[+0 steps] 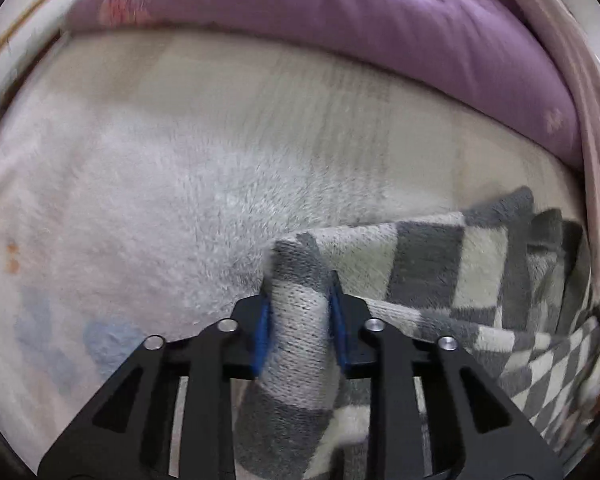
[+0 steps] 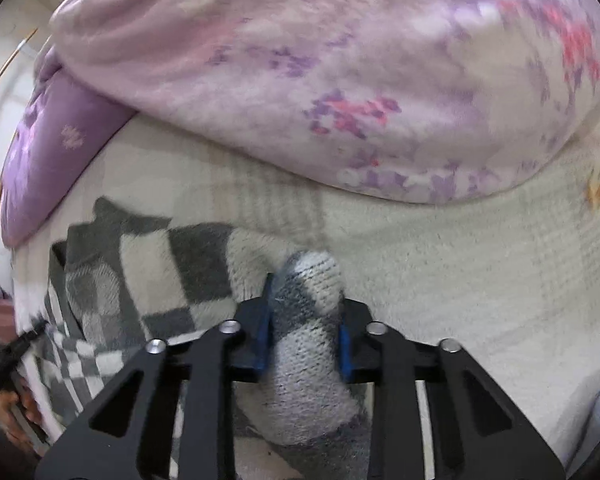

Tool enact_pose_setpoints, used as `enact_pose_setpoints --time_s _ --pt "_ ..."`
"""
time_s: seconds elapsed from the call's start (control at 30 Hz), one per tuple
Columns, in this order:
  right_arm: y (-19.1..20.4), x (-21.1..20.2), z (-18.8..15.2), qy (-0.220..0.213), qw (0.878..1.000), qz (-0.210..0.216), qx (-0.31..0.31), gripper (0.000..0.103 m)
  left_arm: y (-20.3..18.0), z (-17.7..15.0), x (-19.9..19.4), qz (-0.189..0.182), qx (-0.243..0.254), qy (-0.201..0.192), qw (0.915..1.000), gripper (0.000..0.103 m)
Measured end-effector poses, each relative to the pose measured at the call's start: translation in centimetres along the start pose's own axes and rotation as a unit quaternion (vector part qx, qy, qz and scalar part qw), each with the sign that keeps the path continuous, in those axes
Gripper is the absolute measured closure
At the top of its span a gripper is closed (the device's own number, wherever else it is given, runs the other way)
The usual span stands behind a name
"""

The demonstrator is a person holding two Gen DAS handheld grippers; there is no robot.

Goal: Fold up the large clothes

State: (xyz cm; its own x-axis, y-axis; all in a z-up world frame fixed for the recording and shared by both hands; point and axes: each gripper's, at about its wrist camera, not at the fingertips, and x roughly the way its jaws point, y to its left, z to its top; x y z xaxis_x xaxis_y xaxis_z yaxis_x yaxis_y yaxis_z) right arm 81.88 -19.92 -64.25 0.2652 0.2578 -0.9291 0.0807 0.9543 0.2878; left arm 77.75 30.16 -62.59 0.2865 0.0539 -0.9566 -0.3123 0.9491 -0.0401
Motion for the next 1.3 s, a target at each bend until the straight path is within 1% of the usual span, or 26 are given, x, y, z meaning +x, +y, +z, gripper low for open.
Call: enact_pose_setpoints --time_s 0.07,0.13,0.17,0.23,0.3,0.4,0.47,0.5,0.6,0.67,0.77,0.9,1.03,1.1,1.2,1.3 --pt "1.0 -1.7 -0.7 -0.025 0.999 -0.009 -0.028 0.084 -0.1 -0.4 -1.5 0.001 0.007 -0.02 0.9998 0.081" --pt "1.4 -3.8 -1.4 -0.048 0.998 -0.001 -0.035 0.084 0.2 -1.1 -3.9 -0.007 0.008 -0.043 0.999 0.082" --pt "1.6 -4.9 -1.8 -0.059 0.998 0.005 -0.038 0.084 0.5 -1.5 -5.5 -0.018 0.005 -0.056 0.9983 0.082" --pt "2.2 -7.8 -3.0 -0.085 0.995 0.012 -0.053 0.084 0.1 -3.1 -8.2 -0.026 0.002 -0.075 0.9969 0.083" --pt "2.8 -10.5 -4.7 -0.106 0.992 0.018 -0.068 0.085 -0.4 -4.4 -11.0 -0.028 0.01 -0.094 0.9951 0.084" --pt "2.9 -14.3 -7.1 -0.133 0.987 0.02 -0.082 0.085 -0.6 -7.2 -15.5 -0.03 0.013 -0.118 0.9925 0.084" --pt "2.2 -16.3 -8.5 -0.141 0.987 0.031 -0.075 0.085 0.0 -8.5 -17.9 -0.032 0.007 -0.127 0.9914 0.084" --pt "1.7 -17.6 -9.5 -0.148 0.986 0.039 -0.067 0.085 0.5 -9.7 -19.5 -0.034 0.002 -0.131 0.9908 0.085" --pt "1.1 -19.6 -11.5 -0.153 0.985 0.056 -0.057 0.085 1.2 -12.6 -22.3 -0.034 -0.005 -0.139 0.9898 0.086" --pt "0.4 -21.5 -13.2 -0.157 0.984 0.065 -0.057 0.085 1.6 -15.4 -23.9 -0.031 -0.009 -0.142 0.9894 0.086" --pt "-0.3 -23.7 -15.9 -0.155 0.983 0.072 -0.061 0.085 3.1 -19.7 -26.0 -0.032 -0.022 -0.143 0.989 0.087" --pt "-1.4 -26.2 -20.1 -0.158 0.983 0.065 -0.067 0.085 4.7 -25.2 -27.5 -0.034 -0.033 -0.136 0.9896 0.087" --pt "-2.9 -27.6 -25.1 -0.159 0.984 0.052 -0.065 0.085 6.6 -30.6 -27.4 -0.047 -0.042 -0.121 0.9907 0.087" --pt "-3.8 -28.0 -28.4 -0.158 0.985 0.045 -0.06 0.085 7.6 -33.3 -26.8 -0.051 -0.047 -0.11 0.9915 0.087" --pt "-5.4 -27.5 -32.8 -0.147 0.987 0.036 -0.044 0.085 9.1 -38.0 -25.0 -0.056 -0.054 -0.08 0.9937 0.088" --pt "-8.0 -25.8 -38.6 -0.125 0.992 0.009 -0.023 0.085 10.4 -42.5 -22.5 -0.045 -0.052 -0.05 0.9964 0.088"
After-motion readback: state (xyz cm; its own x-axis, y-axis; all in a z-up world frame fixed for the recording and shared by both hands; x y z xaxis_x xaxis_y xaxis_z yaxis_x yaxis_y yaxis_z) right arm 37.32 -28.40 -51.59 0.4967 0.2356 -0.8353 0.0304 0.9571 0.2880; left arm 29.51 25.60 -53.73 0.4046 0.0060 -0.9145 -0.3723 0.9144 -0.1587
